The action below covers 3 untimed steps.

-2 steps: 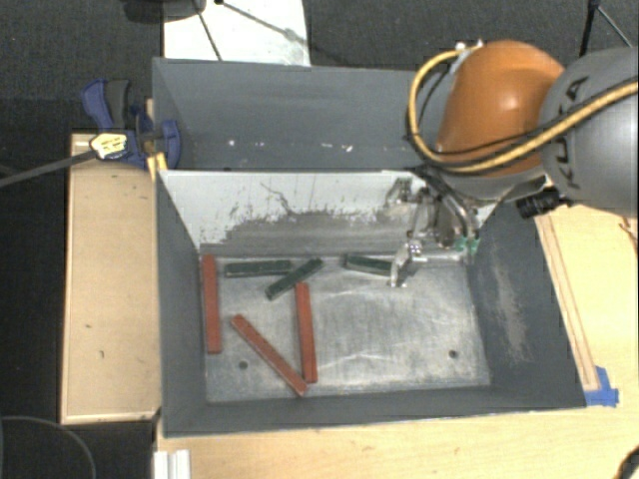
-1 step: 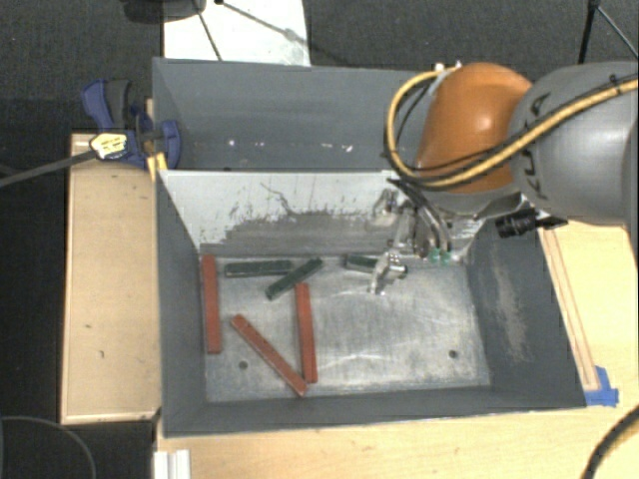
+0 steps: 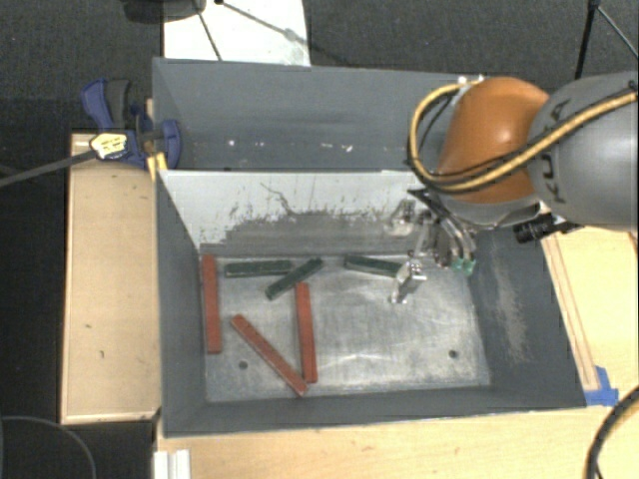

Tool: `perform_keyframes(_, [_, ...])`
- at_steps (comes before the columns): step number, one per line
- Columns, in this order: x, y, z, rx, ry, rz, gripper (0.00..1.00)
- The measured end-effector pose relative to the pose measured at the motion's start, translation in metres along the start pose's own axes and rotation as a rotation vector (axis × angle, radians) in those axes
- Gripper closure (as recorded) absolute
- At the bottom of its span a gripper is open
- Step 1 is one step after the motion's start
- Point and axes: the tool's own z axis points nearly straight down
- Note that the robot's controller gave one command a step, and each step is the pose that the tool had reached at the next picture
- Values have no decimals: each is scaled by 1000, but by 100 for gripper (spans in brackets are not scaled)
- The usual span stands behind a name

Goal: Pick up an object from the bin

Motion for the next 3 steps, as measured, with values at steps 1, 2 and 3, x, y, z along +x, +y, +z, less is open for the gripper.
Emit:
perform_keyframes(1, [-3, 6, 53, -2, -10, 36, 0])
perform_keyframes(2, [-2, -4, 81, -4, -8, 266, 100])
perform_keyframes(3, [-2, -4, 81, -4, -8, 266, 100])
